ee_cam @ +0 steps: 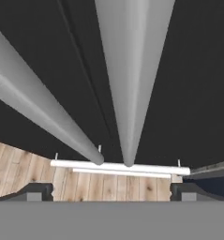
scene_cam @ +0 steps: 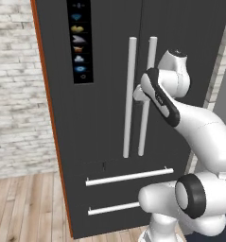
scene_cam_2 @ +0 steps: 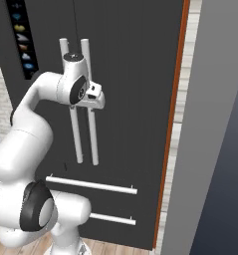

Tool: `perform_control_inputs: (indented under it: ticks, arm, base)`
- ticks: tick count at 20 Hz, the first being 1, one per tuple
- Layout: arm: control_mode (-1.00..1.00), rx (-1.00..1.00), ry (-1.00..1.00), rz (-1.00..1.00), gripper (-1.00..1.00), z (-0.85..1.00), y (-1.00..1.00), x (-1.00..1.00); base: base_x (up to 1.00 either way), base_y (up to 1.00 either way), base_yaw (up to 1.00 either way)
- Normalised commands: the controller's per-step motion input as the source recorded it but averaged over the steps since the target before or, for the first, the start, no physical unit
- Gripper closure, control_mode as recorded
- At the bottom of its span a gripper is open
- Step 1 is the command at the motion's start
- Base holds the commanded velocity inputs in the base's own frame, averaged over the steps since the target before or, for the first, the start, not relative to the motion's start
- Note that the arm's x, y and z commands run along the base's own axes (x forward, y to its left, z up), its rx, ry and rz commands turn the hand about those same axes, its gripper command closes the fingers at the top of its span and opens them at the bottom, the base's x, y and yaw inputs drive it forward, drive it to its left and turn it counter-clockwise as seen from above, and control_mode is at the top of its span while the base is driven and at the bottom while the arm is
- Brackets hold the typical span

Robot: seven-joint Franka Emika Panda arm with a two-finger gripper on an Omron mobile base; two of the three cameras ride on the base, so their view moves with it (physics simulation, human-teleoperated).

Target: There is a bowl on the dining counter. Grab a lemon wedge from the fridge and place it in the bowl. Then get the liquor bottle and glass cup from the cabinet and place them next to the bowl.

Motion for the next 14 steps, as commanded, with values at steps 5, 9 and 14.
perform_control_inputs:
  ticks: [5, 9, 14]
  arm:
    - [-1.00, -0.01, -0.19, -0.13, -1.00, -0.09, 0.00, 0.06]
    - [-1.00, 0.00, -0.12, -0.03, -1.00, -0.05, -0.01, 0.14]
    - [-1.00, 0.00, -0.05, 0.00, -1.00, -0.03, 0.00, 0.24]
  base:
    - [0.00, 0.00, 0.00]
    - [0.00, 0.00, 0.00]
    - [0.00, 0.00, 0.00]
